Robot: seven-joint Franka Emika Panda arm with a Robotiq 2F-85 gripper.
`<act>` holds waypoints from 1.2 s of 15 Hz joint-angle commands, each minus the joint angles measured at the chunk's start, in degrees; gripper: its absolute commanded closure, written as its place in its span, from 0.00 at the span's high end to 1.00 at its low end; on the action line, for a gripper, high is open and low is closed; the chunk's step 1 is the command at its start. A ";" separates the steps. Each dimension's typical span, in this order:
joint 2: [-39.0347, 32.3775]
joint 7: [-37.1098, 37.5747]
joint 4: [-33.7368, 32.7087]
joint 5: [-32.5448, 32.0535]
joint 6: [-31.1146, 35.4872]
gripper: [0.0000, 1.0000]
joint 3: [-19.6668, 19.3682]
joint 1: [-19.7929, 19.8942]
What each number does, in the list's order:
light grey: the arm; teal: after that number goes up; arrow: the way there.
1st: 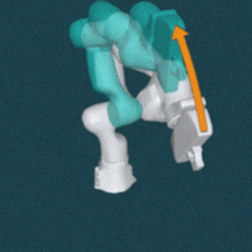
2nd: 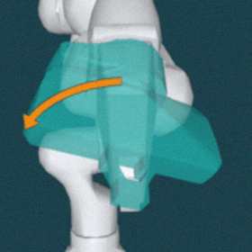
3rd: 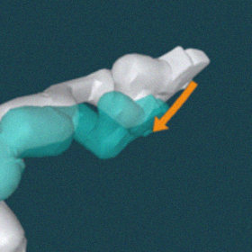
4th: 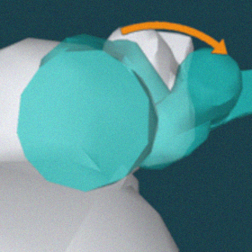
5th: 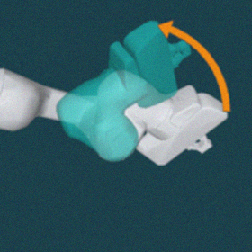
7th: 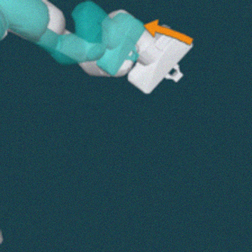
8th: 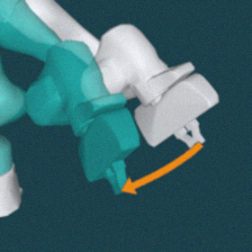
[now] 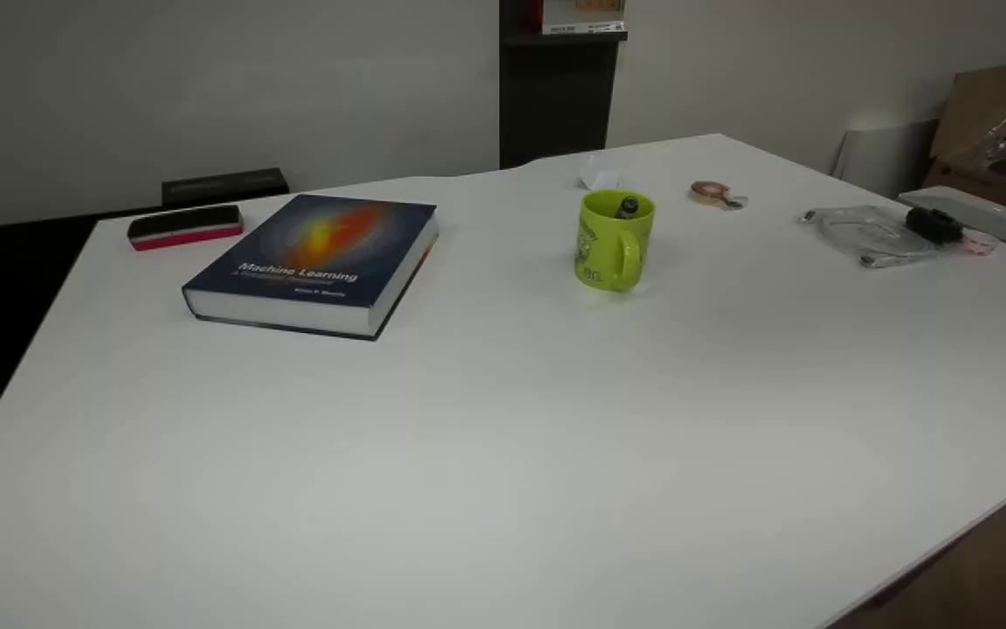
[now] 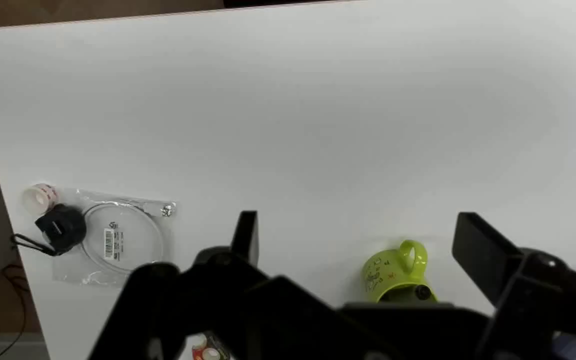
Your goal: Pick the marker from the cup and put it on the table
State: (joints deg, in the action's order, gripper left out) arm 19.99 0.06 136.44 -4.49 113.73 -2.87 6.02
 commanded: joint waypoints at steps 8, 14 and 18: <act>-0.01 0.11 -0.10 -0.14 0.00 1.00 -0.42 -0.45; -0.24 0.31 -0.21 -0.93 0.94 1.00 -0.15 -0.41; -6.82 3.10 -2.74 -4.59 7.51 1.00 1.55 -0.44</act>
State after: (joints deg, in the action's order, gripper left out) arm 18.77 0.19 136.36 -5.86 117.11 -2.49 5.89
